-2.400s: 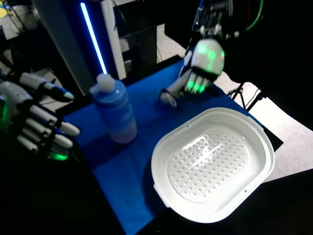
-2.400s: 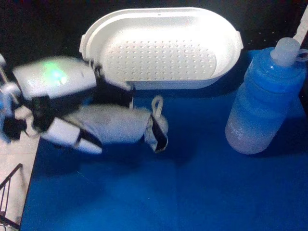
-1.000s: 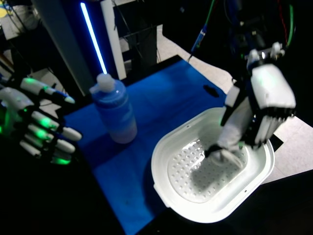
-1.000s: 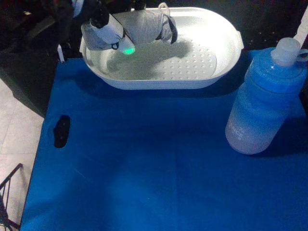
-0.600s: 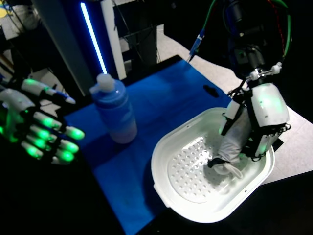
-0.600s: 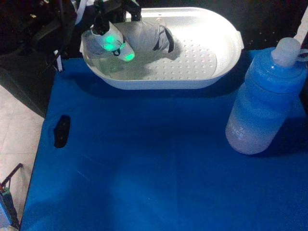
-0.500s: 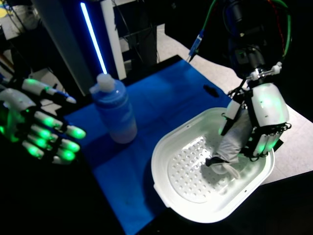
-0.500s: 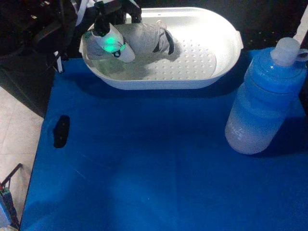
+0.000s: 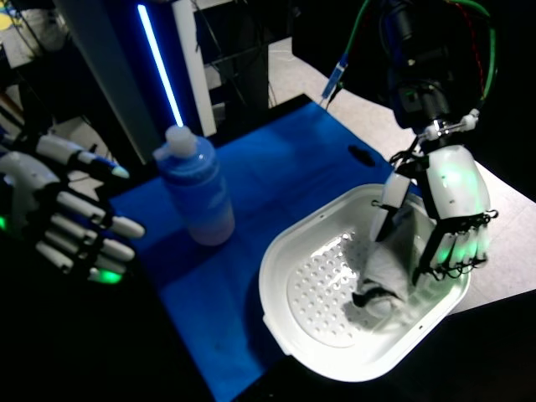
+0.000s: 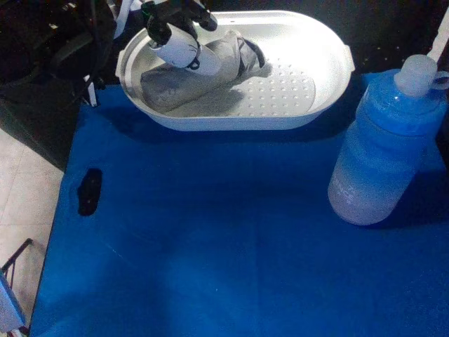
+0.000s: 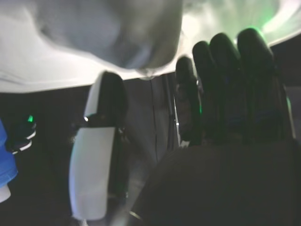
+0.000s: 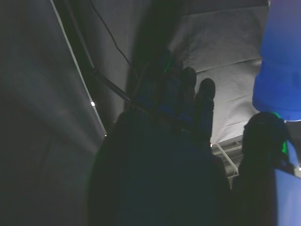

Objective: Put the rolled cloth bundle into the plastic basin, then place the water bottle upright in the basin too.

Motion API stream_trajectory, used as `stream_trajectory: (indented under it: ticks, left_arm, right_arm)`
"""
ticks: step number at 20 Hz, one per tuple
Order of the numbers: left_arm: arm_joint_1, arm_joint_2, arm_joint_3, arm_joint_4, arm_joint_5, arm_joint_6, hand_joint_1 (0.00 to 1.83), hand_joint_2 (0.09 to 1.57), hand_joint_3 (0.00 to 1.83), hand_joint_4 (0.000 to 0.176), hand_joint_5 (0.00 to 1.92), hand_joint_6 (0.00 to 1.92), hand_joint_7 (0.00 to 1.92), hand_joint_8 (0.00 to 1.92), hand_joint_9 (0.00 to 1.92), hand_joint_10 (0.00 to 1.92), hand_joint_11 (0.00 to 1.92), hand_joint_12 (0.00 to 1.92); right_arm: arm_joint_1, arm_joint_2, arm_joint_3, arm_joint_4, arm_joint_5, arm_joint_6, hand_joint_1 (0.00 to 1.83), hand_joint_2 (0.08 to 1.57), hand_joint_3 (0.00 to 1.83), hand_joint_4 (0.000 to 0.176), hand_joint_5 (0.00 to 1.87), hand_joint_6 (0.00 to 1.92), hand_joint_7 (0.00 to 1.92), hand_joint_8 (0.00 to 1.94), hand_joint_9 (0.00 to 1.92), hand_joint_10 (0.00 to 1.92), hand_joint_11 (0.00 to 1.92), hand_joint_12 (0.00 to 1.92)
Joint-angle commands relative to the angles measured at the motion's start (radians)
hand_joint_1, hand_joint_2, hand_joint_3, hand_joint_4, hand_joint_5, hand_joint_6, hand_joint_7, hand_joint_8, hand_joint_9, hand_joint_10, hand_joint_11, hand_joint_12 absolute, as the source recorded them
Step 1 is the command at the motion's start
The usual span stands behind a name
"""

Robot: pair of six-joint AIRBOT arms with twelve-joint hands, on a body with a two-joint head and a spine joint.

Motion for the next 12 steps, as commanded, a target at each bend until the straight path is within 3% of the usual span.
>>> stream_trajectory:
  ticks: [1, 3, 4, 5, 6, 7, 8, 9, 11, 12]
  left_arm:
    - [-0.002, 0.003, 0.0, -0.008, -0.113, -0.008, 0.67, 1.0, 0.0, 0.112, 0.54, 0.0, 0.67, 0.16, 0.5, 0.68, 0.15, 1.3]
    - [0.007, 0.012, -0.013, -0.01, -0.127, -0.011, 0.67, 1.01, 0.0, 0.119, 0.51, 0.0, 0.66, 0.14, 0.47, 0.67, 0.15, 1.31]
    - [0.014, 0.025, -0.03, -0.018, -0.144, -0.011, 0.65, 1.01, 0.0, 0.123, 0.49, 0.0, 0.65, 0.1, 0.48, 0.6, 0.14, 1.28]
    - [0.022, 0.052, -0.061, -0.023, -0.17, -0.011, 0.62, 1.0, 0.0, 0.139, 0.37, 0.0, 0.52, 0.01, 0.43, 0.18, 0.04, 1.0]
    - [0.03, 0.077, -0.092, -0.031, -0.199, -0.011, 0.6, 0.99, 0.0, 0.162, 0.32, 0.0, 0.44, 0.0, 0.41, 0.03, 0.01, 0.87]
    - [0.043, 0.115, -0.136, -0.041, -0.238, -0.012, 0.56, 0.98, 0.0, 0.175, 0.19, 0.0, 0.29, 0.0, 0.32, 0.0, 0.0, 0.78]
    - [0.068, 0.173, -0.199, -0.064, -0.303, -0.012, 0.53, 0.97, 0.0, 0.176, 0.12, 0.0, 0.21, 0.0, 0.27, 0.0, 0.0, 0.8]
    - [0.09, 0.218, -0.249, -0.083, -0.354, -0.012, 0.48, 0.95, 0.0, 0.176, 0.02, 0.0, 0.09, 0.0, 0.13, 0.0, 0.0, 0.68]
    - [0.14, 0.304, -0.339, -0.131, -0.473, -0.012, 0.4, 0.93, 0.0, 0.176, 0.0, 0.0, 0.01, 0.0, 0.05, 0.0, 0.0, 0.42]
    - [0.166, 0.347, -0.388, -0.15, -0.534, -0.012, 0.36, 0.92, 0.0, 0.176, 0.0, 0.0, 0.0, 0.0, 0.03, 0.0, 0.0, 0.46]
  right_arm:
    - [0.008, 0.001, 0.005, -0.003, 0.124, 0.01, 0.22, 1.49, 0.0, 0.068, 0.22, 0.0, 0.22, 0.0, 0.21, 0.0, 0.0, 0.66]
    - [0.008, 0.003, 0.004, -0.003, 0.124, 0.013, 0.24, 1.51, 0.01, 0.038, 0.22, 0.0, 0.22, 0.0, 0.22, 0.0, 0.0, 0.64]
    - [0.008, 0.003, 0.004, -0.003, 0.124, 0.016, 0.22, 1.5, 0.0, 0.041, 0.21, 0.0, 0.22, 0.0, 0.22, 0.0, 0.0, 0.64]
    - [0.008, 0.003, 0.004, -0.002, 0.124, 0.021, 0.21, 1.49, 0.0, 0.035, 0.2, 0.0, 0.22, 0.0, 0.23, 0.0, 0.01, 0.64]
    - [0.009, 0.002, 0.004, -0.002, 0.125, 0.024, 0.26, 1.48, 0.0, 0.032, 0.2, 0.0, 0.21, 0.0, 0.23, 0.0, 0.0, 0.65]
    - [0.013, 0.001, 0.004, -0.002, 0.125, 0.027, 0.35, 1.47, 0.0, 0.026, 0.19, 0.0, 0.21, 0.0, 0.23, 0.0, 0.0, 0.67]
    - [0.022, 0.0, 0.004, -0.002, 0.126, 0.029, 0.39, 1.46, 0.0, 0.03, 0.18, 0.0, 0.2, 0.0, 0.23, 0.0, 0.0, 0.68]
    - [0.033, 0.0, 0.004, -0.002, 0.126, 0.029, 0.44, 1.43, 0.0, 0.052, 0.16, 0.0, 0.17, 0.0, 0.21, 0.0, 0.01, 0.69]
    - [0.05, -0.003, 0.005, -0.002, 0.126, 0.029, 0.49, 1.35, 0.0, 0.102, 0.09, 0.0, 0.12, 0.0, 0.16, 0.0, 0.0, 0.71]
    - [0.059, -0.004, 0.005, -0.002, 0.126, 0.029, 0.56, 1.27, 0.0, 0.12, 0.05, 0.0, 0.09, 0.0, 0.13, 0.0, 0.0, 0.59]
